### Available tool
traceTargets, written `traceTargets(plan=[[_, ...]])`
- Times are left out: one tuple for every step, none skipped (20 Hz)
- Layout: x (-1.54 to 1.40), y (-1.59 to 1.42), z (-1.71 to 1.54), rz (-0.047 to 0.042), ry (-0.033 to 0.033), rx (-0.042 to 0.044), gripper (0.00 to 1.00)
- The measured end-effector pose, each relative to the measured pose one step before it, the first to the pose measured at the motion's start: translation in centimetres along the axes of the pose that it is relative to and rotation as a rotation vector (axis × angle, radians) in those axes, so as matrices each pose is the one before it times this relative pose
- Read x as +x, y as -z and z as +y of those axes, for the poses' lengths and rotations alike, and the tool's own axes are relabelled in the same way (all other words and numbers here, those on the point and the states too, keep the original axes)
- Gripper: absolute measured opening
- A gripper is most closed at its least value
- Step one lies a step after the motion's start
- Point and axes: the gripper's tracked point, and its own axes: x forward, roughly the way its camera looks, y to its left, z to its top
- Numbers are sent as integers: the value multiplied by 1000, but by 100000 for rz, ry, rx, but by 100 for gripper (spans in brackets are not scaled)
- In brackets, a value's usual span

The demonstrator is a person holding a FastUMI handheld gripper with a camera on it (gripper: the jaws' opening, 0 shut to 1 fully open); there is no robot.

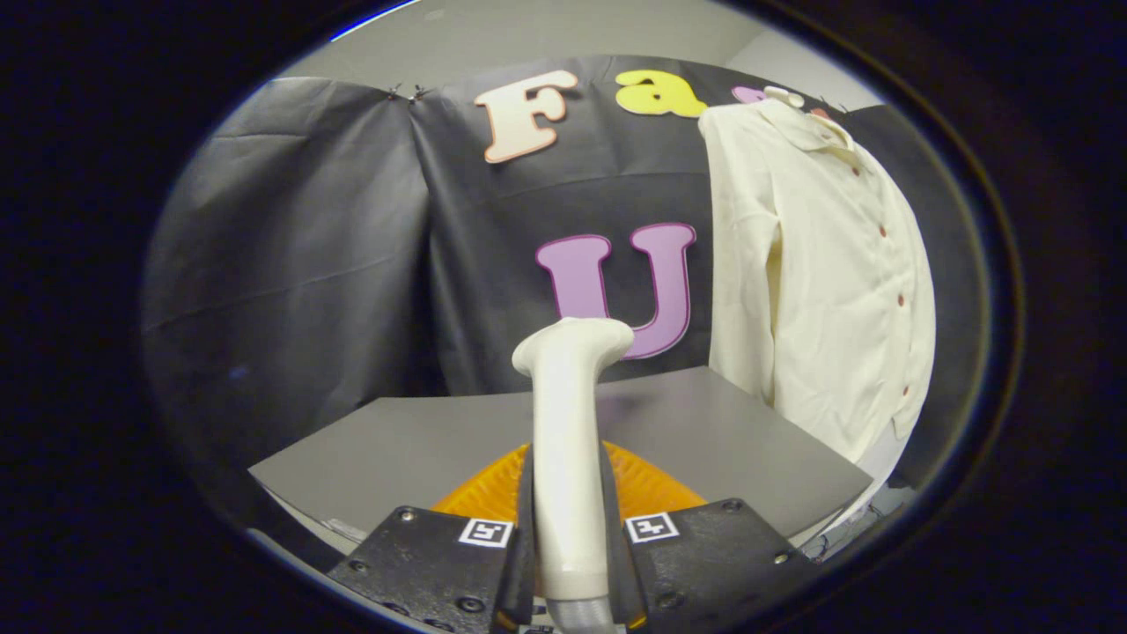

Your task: Iron the clothes twice with a garment steamer, once on the left side and once on the right side.

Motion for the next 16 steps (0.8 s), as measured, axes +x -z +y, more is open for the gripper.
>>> traceTargets(plan=[[-864, -937, -120, -4251, -987, -1350, 33], [-970, -927, -246, -2936, -1154, -1500, 33], [-737, -796, -282, -2789, -1186, -1301, 33], [-909, -596, -515, -1970, -1078, -1810, 33], [-802, -679, -812, -2000, -380, -1198, 33], [-836, -551, -961, -1832, 58, 106, 33], [-750, -464, -974, -1267, 297, 891, 33], [-738, -742, -1149, -2245, 294, 1058, 32], [-207, -606, -1177, -1501, 710, 324, 32], [-302, -767, -1556, -1704, 1079, -889, 32], [-230, -494, -1661, -1337, 1836, -198, 32], [-164, -821, -1816, -2222, 1943, 924, 32], [-55, -383, -1355, -1821, 1474, 1888, 32], [9, -431, -1323, -1437, 876, 2398, 33], [153, -418, -1165, -1462, 738, 1845, 32], [299, -449, -1325, -756, 709, 451, 32]])
